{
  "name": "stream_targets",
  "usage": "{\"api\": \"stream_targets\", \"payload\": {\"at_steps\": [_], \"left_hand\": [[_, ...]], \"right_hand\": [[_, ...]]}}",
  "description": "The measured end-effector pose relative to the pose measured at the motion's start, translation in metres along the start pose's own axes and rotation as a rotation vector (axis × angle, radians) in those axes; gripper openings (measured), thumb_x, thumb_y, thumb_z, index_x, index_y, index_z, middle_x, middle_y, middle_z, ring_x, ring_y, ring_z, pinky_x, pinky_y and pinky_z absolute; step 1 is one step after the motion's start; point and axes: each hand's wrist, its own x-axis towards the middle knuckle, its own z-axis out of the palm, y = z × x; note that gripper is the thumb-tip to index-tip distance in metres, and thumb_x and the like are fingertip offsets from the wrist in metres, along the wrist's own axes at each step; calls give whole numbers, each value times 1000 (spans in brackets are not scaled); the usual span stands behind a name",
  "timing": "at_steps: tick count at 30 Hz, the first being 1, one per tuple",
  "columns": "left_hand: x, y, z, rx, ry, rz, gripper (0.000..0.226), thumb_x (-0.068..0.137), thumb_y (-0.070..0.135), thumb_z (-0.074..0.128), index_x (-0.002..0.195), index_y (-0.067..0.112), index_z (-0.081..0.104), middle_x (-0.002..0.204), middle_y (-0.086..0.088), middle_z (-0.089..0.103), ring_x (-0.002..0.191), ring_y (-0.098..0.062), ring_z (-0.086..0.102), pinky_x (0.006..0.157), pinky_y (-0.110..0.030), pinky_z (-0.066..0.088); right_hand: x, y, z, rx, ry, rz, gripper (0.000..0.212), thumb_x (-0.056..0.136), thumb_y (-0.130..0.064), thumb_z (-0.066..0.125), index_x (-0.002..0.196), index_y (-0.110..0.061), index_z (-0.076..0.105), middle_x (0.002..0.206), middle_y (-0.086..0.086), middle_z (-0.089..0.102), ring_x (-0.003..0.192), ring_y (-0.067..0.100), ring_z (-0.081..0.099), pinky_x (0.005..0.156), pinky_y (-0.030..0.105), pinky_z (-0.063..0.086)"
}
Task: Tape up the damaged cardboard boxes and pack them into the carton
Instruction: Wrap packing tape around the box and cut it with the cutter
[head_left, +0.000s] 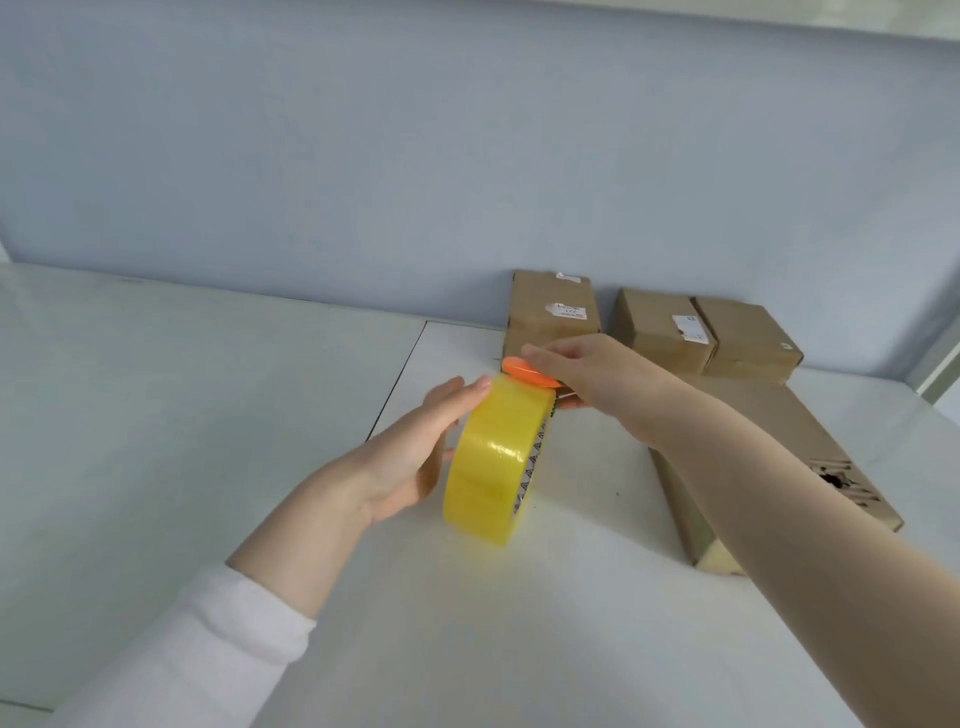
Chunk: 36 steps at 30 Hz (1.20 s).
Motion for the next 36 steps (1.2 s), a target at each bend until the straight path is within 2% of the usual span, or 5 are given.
{"api": "stream_targets", "payload": {"at_steps": [6, 10, 19, 24, 36], "left_hand": [[6, 13, 11, 193, 55, 234, 44, 80, 38, 63, 120, 19, 60, 122, -1, 63, 121, -19, 54, 110, -44, 34], [13, 22, 18, 344, 156, 390, 4, 85, 23, 66, 85, 27, 65, 88, 14, 71, 90, -6, 64, 84, -23, 47], [17, 33, 36, 469, 216, 504, 14, 84, 20, 68, 75, 24, 57, 72, 11, 64, 69, -3, 58, 66, -18, 43], [17, 30, 46, 483, 268, 517, 18, 86, 20, 65, 73, 18, 53, 85, -18, 59, 74, -17, 50, 68, -31, 38], [3, 17, 56, 507, 375, 699, 24, 86, 15, 65, 69, 26, 52, 71, 16, 63, 75, -2, 59, 75, -21, 42]], "right_hand": [[-12, -6, -4, 181, 125, -196, 27, 83, -12, 68, 110, -14, 65, 92, 3, 63, 62, 5, 57, 52, 12, 45], [-17, -9, -4, 201, 224, -257, 28, 82, -9, 69, 107, -21, 65, 88, 0, 66, 74, 13, 60, 61, 18, 51], [-22, -7, -1, 128, 428, -264, 22, 82, -13, 70, 101, -23, 69, 72, -13, 59, 63, 2, 55, 59, 12, 46], [-21, -4, 13, 475, 513, -53, 16, 86, -12, 64, 98, -22, 65, 91, -3, 62, 89, 17, 62, 75, 28, 53], [-32, -3, -4, 1132, 535, 139, 4, 93, -8, 55, 96, -9, 57, 67, 6, 58, 53, 19, 57, 55, 26, 43]]}}
